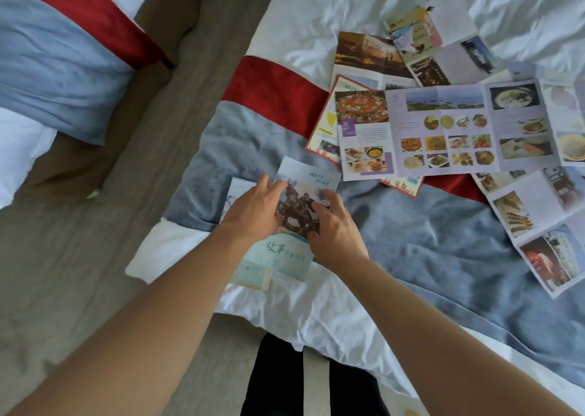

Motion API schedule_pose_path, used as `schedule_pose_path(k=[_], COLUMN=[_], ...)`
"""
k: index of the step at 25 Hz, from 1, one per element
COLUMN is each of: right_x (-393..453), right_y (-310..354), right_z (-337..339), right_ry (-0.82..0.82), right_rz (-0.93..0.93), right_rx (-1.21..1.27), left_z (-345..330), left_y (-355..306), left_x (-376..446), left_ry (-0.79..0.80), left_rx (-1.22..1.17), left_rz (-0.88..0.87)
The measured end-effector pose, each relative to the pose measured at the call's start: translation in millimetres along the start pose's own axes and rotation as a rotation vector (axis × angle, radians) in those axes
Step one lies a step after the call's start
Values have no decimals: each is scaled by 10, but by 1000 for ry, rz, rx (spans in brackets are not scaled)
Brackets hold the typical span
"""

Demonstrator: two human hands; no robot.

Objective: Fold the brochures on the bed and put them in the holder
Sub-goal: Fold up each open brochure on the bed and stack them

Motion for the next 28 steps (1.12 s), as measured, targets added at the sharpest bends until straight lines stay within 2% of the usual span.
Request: schedule_pose_path(k=[7,12,18,23,28], right_x=[108,181,232,234,241], right_y=[640,858,837,757,808], right_z=[-424,-655,-809,-829,-937], right_ry=[112,133,112,58,74], right_rz=[83,112,93,15,99], right_rx=[-49,-84,-105,-371,-430], left_z=[-6,-38,-210,-302,-360], left_y=[738,1028,1167,1200,1188], left_x=[-408,-534,-535,-534,-514], left_ry=[-20,-70,-64,-66,-75], left_rx=[-65,-30,-10,49,84], left_rz=[119,125,73,87,105])
Point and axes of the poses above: each hand's wrist, its own x-axis towards the middle knuckle, its own z-axis out of the back of the hand, y = z × x, the point moved 5 cm from there along x, towards the middle knuckle, and after that the axes turned 15 degrees about -x, right-handed, at the moved point
